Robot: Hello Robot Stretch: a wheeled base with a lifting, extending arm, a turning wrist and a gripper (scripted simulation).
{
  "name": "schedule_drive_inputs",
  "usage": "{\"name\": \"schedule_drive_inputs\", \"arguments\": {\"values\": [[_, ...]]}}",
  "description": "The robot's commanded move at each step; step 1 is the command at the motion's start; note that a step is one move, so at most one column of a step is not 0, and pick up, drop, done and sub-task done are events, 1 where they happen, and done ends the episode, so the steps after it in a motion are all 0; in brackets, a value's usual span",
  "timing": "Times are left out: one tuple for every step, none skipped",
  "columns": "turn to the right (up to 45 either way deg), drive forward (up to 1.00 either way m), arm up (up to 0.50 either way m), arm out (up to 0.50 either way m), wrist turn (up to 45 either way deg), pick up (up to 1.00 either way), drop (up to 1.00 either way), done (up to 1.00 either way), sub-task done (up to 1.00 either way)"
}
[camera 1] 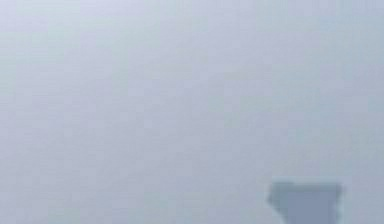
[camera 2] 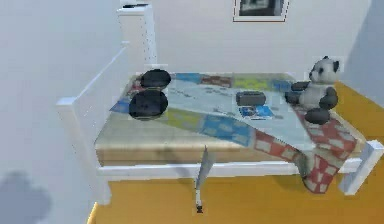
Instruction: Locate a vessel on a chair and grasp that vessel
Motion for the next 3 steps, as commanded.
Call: {"name": "schedule_drive_inputs", "arguments": {"values": [[-45.0, 0.00, 0.00, 0.00, 0.0, 0.00, 0.00, 0.00, 0.00], [-24.0, 0.00, 0.00, 0.00, 0.0, 0.00, 0.00, 0.00, 0.00], [0.0, 0.35, 0.00, 0.00, 0.0, 0.00, 0.00, 0.00, 0.00]]}}
